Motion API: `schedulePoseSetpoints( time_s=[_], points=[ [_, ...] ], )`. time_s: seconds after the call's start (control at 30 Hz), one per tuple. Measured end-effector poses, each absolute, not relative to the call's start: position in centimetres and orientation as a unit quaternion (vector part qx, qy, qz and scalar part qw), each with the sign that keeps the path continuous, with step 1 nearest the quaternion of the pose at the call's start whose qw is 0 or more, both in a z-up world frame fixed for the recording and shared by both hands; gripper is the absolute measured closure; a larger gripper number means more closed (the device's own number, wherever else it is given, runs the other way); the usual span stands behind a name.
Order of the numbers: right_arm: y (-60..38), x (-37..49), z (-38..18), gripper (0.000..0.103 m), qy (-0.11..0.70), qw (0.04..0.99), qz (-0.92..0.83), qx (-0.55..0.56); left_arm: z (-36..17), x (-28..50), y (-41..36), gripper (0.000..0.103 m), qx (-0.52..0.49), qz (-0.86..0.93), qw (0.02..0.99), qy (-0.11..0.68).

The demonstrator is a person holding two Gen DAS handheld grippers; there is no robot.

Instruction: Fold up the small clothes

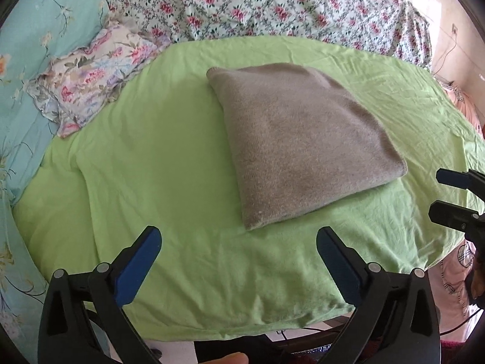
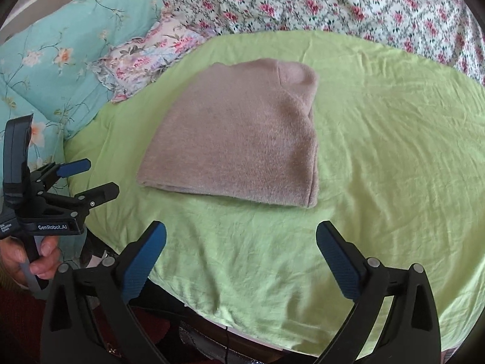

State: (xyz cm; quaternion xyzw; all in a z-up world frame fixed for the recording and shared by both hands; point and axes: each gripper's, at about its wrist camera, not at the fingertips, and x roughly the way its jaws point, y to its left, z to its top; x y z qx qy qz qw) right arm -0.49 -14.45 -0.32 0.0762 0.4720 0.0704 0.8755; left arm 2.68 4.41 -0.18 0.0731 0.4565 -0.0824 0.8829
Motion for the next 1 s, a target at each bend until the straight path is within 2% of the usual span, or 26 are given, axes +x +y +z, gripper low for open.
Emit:
schedulePoseSetpoints(
  time_s=[0.3,1.0],
  points=[
    [-14.2,1.3,-1.9,0.004,0.487,0.867,0.076,0.075,-1.9,4.8,4.8,0.001,0.078,-0.063,0.873,0.478],
    [-13.5,6.4,-0.1,0.004,0.467,0.878,0.092,0.044,1.6,7.8,3.7,0.001,0.082,-0.063,0.900,0.423]
  ],
)
